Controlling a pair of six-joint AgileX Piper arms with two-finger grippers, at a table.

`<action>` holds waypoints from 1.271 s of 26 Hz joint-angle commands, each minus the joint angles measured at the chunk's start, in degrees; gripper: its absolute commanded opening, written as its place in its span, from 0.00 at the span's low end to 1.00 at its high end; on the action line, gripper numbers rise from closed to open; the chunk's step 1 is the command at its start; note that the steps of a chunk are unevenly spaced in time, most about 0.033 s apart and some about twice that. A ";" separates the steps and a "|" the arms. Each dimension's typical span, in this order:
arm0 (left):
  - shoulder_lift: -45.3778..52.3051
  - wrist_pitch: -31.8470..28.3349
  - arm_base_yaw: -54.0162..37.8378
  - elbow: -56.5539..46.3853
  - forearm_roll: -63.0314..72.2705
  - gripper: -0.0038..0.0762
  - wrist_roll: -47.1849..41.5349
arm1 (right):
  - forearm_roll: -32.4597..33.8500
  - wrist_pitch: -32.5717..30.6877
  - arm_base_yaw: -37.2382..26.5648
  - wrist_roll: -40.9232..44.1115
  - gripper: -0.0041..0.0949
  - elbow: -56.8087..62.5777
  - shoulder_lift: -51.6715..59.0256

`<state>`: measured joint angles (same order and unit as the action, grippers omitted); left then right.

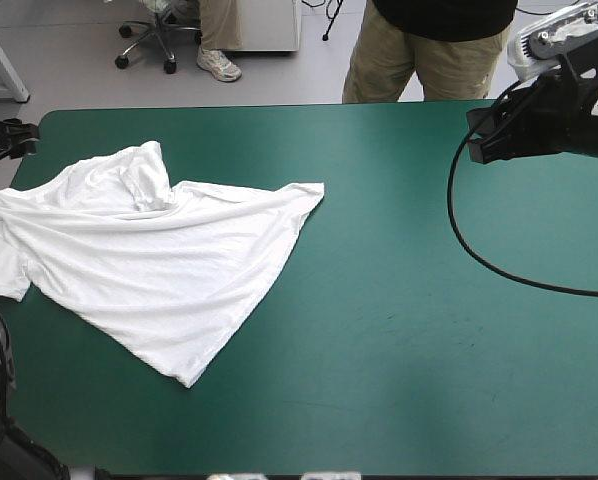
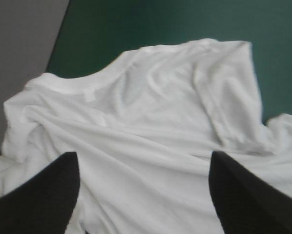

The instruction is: Fold the cloth

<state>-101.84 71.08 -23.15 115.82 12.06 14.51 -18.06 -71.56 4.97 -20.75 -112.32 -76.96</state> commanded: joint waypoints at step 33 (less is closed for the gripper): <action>30.90 -26.24 51.89 -80.45 -11.74 0.70 -6.11 | -5.07 0.95 -0.35 0.41 0.56 -1.03 0.54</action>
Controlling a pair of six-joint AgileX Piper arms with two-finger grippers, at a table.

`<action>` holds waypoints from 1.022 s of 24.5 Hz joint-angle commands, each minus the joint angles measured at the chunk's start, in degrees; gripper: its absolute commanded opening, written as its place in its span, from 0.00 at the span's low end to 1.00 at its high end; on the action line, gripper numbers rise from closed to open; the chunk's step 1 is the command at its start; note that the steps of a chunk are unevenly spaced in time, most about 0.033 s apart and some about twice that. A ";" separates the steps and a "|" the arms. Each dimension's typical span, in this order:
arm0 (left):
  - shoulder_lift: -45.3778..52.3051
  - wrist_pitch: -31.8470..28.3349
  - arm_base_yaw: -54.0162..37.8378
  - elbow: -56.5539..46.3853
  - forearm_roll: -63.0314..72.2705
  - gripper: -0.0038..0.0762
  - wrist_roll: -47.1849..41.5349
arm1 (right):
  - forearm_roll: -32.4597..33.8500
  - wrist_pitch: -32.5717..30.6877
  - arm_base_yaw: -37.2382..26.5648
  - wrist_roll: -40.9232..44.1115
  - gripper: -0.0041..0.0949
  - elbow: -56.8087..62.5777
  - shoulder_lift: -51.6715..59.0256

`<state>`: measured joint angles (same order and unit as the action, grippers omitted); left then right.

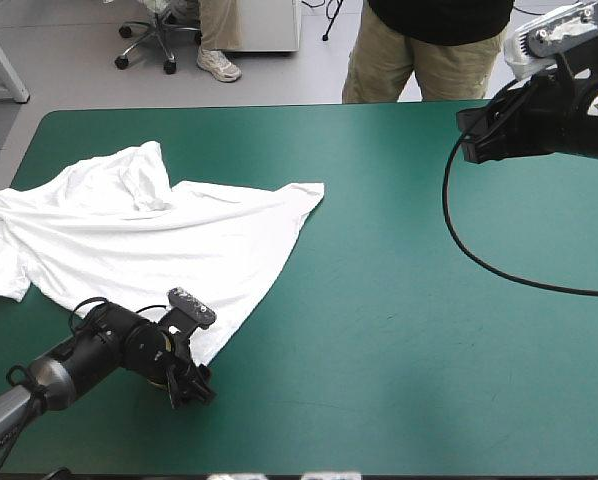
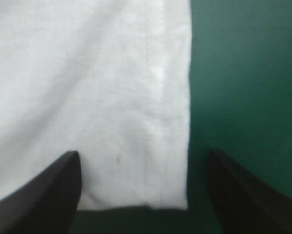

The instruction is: Fold the cloth

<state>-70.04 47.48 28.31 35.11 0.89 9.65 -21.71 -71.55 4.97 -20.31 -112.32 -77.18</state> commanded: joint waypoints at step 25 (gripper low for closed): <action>-6.03 1.04 0.42 0.14 5.14 0.04 -6.41 | -5.76 20.00 7.07 -30.11 0.56 -1.03 -35.04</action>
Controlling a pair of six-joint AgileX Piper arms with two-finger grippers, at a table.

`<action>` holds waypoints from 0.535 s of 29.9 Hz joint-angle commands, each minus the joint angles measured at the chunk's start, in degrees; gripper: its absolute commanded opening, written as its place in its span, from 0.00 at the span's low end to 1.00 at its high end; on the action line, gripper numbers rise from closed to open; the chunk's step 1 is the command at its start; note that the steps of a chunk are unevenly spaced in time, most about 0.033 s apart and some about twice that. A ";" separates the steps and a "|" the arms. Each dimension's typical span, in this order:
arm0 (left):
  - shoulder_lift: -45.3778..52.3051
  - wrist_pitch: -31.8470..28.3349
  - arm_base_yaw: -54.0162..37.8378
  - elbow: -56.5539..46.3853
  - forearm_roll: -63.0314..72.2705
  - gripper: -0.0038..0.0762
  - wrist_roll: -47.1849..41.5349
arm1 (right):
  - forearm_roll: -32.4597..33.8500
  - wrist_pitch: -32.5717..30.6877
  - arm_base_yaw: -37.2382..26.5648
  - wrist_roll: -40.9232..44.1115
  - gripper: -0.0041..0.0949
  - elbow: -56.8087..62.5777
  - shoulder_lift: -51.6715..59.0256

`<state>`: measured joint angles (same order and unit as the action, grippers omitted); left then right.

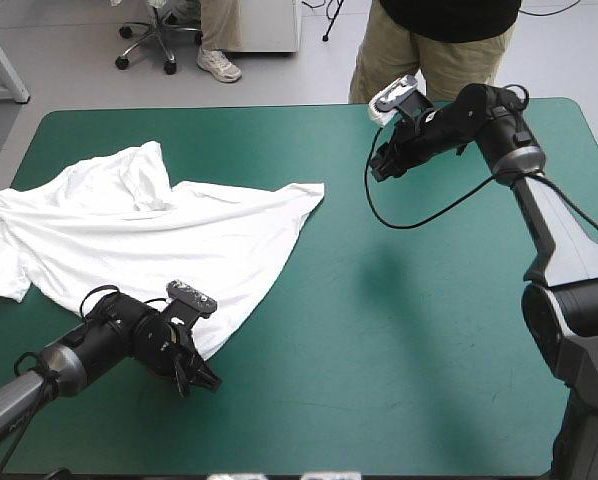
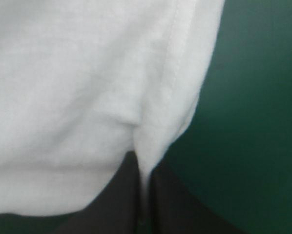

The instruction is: Fold the cloth

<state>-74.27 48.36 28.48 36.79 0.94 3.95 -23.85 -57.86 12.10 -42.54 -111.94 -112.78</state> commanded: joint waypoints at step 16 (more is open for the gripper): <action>-1.81 1.23 0.25 -1.54 5.47 0.04 -0.88 | -17.75 8.37 3.43 -18.23 0.60 -7.86 -12.95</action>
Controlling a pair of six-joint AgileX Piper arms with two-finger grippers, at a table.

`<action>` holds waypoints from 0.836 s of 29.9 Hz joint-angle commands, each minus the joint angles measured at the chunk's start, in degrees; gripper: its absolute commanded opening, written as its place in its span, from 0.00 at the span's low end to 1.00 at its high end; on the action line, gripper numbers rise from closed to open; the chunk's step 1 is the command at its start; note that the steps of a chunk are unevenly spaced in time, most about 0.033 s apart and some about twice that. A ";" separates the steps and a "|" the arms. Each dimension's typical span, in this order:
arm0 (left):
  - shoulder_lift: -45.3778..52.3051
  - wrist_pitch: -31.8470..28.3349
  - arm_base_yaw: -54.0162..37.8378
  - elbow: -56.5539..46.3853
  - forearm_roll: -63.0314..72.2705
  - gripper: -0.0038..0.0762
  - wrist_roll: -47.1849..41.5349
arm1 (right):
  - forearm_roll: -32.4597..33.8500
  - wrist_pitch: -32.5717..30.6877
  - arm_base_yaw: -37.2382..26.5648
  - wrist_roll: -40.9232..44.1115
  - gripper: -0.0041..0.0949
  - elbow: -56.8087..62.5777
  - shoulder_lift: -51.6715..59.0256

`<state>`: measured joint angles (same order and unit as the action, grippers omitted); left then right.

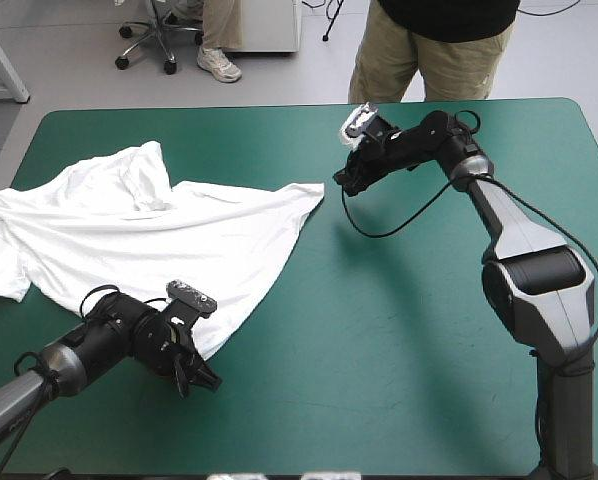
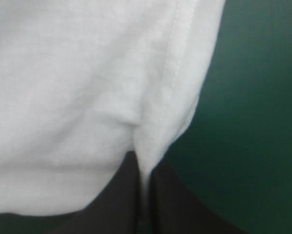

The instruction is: Fold the cloth

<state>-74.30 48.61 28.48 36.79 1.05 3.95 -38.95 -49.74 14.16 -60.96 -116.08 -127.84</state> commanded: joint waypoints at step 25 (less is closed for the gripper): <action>-1.78 1.79 0.25 -1.54 5.36 0.04 -1.41 | 0.95 3.86 6.02 4.40 0.41 -4.16 -5.19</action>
<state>-74.30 48.79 28.48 36.83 1.10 3.50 -37.43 -45.40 20.33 -56.91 -118.74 -135.93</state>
